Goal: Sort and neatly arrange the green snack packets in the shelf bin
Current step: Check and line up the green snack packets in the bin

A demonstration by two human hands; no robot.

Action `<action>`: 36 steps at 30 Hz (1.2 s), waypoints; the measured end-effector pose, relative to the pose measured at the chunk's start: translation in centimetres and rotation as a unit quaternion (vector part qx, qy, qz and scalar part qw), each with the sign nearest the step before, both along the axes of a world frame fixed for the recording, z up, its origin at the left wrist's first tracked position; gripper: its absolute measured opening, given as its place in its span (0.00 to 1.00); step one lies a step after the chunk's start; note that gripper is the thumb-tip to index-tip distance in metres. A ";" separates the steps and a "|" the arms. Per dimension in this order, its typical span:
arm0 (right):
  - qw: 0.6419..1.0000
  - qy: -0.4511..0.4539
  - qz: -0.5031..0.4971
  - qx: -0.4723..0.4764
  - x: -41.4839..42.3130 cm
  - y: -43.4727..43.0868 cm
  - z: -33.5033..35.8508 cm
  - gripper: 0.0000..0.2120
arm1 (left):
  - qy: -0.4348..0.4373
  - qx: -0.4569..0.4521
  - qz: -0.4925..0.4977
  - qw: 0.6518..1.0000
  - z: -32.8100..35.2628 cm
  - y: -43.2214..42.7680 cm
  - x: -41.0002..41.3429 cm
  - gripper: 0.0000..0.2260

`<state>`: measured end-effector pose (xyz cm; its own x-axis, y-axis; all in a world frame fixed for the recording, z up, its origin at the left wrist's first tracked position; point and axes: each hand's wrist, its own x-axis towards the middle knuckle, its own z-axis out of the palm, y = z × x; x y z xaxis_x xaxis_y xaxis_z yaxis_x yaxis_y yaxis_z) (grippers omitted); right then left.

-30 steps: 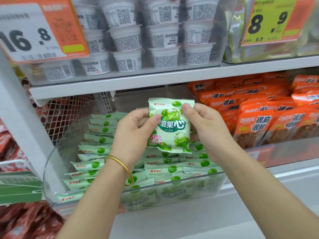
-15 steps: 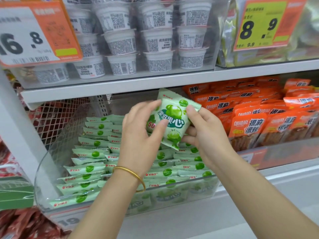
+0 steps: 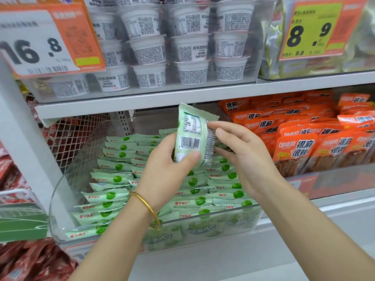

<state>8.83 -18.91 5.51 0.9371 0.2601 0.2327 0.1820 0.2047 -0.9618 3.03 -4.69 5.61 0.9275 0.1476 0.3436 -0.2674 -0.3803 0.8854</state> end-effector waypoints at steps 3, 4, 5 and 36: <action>0.998 0.009 0.043 0.053 0.0 -0.2 0.3 0.09 | -0.014 -0.092 -0.045 0.995 0.1 0.3 -0.2 0.26; 0.998 0.006 0.042 0.056 0.1 -0.2 0.3 0.09 | -0.015 -0.105 -0.063 0.992 0.1 0.3 -0.3 0.28; 0.998 0.002 0.036 0.057 0.2 -0.2 0.3 0.09 | -0.013 -0.111 -0.079 0.991 0.2 0.3 -0.4 0.30; 0.998 0.029 0.004 0.060 0.0 0.2 0.0 0.09 | -0.006 0.352 0.118 0.929 -1.4 0.1 0.2 0.43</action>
<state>8.86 -18.70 5.46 0.9478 0.2421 0.2076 0.1239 0.3202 -0.9392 3.27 -4.58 4.24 0.8933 0.0805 0.4422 -0.1123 -0.9127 0.3929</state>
